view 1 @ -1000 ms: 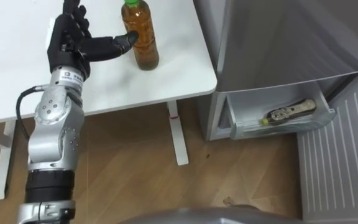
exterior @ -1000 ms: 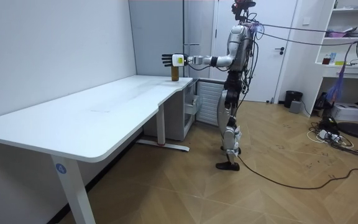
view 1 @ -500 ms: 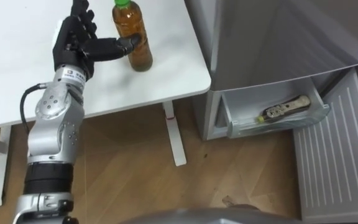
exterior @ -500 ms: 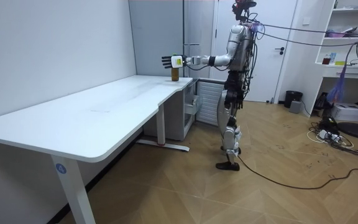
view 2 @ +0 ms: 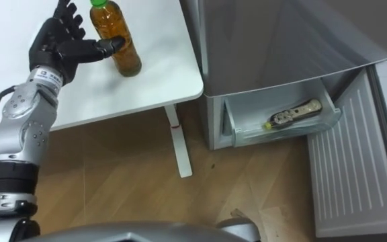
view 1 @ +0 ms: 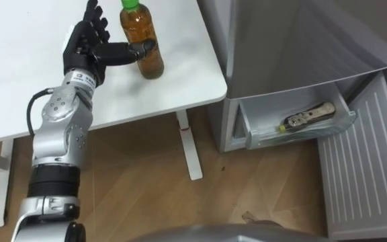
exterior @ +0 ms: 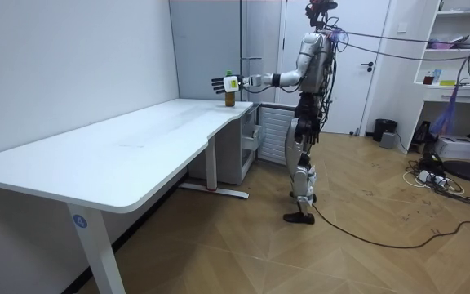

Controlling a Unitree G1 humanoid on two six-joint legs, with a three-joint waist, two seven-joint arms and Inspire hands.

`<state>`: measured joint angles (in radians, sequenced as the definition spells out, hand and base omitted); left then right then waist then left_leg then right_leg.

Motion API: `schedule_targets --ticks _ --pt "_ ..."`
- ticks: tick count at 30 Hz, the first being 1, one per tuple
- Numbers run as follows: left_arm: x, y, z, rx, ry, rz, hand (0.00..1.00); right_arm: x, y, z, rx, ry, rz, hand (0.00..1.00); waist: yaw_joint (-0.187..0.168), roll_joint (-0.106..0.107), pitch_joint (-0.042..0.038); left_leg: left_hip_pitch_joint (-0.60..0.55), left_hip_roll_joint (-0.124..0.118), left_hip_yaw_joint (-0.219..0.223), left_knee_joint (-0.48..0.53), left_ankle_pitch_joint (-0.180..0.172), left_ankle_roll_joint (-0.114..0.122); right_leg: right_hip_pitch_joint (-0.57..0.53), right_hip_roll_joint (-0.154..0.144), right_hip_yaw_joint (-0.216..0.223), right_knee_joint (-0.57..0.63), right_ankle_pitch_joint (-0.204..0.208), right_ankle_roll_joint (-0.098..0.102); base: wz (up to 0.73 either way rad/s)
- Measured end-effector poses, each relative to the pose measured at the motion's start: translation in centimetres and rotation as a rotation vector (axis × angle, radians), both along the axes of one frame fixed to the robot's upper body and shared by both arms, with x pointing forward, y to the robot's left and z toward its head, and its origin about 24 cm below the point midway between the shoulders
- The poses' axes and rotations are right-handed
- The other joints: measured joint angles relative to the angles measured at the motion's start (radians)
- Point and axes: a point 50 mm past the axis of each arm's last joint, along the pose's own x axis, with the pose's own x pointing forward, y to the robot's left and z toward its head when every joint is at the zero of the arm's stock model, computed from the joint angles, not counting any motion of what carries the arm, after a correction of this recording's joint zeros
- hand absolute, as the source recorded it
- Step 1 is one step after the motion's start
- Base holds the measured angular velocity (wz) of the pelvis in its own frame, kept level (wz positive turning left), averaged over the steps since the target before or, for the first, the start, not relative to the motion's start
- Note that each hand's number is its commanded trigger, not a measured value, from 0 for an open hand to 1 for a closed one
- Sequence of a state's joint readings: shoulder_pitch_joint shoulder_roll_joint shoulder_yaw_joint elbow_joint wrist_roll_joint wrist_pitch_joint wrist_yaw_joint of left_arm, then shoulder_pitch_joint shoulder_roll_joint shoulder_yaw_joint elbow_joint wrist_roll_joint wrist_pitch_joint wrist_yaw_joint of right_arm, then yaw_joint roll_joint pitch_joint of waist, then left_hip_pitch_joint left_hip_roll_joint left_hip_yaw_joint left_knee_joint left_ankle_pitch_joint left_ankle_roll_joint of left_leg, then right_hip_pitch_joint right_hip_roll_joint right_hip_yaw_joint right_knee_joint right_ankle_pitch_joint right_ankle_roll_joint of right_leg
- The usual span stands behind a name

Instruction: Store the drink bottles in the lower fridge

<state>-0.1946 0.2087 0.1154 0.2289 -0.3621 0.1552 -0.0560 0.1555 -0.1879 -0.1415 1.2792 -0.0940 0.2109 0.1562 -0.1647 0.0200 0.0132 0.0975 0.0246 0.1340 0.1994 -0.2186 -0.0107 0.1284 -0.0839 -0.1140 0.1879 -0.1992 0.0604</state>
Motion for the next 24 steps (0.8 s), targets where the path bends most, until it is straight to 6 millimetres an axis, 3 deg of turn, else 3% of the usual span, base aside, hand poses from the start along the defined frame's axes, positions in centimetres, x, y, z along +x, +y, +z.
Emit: schedule_targets --ticks 5,12,24 --pt "1.2 0.3 0.3 0.01 0.008 0.004 0.0 0.1 -0.1 0.0 -0.006 0.005 0.034 0.0 0.003 -0.001 0.0004 -0.009 0.0 0.003 0.006 -0.001 0.001 -0.01 0.0 0.008 0.003 0.0 0.0 -0.04" --pt "2.1 0.7 0.9 0.023 0.006 0.005 0.0 0.0 -0.2 0.1 -0.008 0.014 0.035 0.0 -0.004 0.016 -0.0109 0.003 0.0 0.003 0.006 -0.001 0.001 -0.008 0.001 0.017 0.003 0.001 -0.001 -0.04" --pt "2.4 0.8 1.0 0.028 0.02 0.0 0.0 0.6 -0.2 0.1 -0.013 0.002 0.045 0.0 -0.028 0.005 -0.0047 -0.007 -0.001 0.004 0.005 -0.002 0.002 -0.017 0.003 0.029 0.001 0.0 -0.001 -0.02"
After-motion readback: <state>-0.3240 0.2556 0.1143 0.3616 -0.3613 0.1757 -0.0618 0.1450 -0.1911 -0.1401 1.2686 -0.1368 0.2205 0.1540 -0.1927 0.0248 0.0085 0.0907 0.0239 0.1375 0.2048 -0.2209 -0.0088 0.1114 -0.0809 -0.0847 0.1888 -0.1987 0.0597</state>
